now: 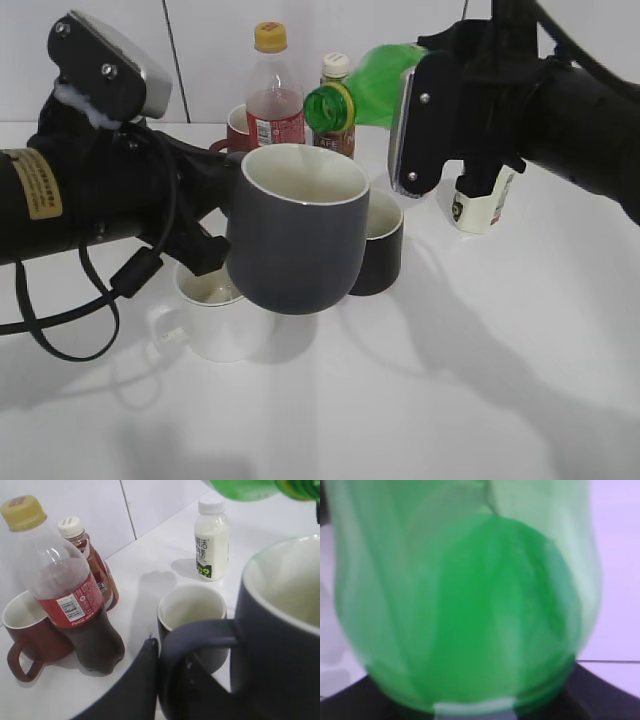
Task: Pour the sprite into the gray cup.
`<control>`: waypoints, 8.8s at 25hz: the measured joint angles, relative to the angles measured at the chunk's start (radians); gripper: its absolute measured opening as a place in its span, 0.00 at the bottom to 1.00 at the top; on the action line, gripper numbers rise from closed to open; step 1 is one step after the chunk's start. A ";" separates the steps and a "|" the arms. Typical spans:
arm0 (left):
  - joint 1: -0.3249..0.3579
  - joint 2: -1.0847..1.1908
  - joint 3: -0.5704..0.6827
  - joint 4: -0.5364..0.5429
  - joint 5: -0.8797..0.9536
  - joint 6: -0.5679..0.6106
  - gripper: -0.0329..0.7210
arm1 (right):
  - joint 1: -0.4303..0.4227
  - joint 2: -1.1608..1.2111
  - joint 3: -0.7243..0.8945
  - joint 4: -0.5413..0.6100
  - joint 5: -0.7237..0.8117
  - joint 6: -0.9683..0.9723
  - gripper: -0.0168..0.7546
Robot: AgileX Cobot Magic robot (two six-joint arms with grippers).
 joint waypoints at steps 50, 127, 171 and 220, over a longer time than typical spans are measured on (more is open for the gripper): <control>0.151 -0.021 -0.004 -0.088 -0.090 0.013 0.11 | -0.073 -0.091 -0.004 0.062 0.231 0.920 0.51; 0.660 0.546 0.308 -0.160 -0.785 0.191 0.41 | -0.509 0.071 0.260 -0.609 -0.136 1.931 0.51; 0.659 -0.850 -0.061 -0.206 1.051 0.027 0.41 | -0.509 -0.788 0.015 -0.719 1.043 2.025 0.79; 0.660 -1.371 0.078 -0.199 1.338 0.003 0.36 | -0.534 -1.506 0.221 -0.523 1.588 1.891 0.73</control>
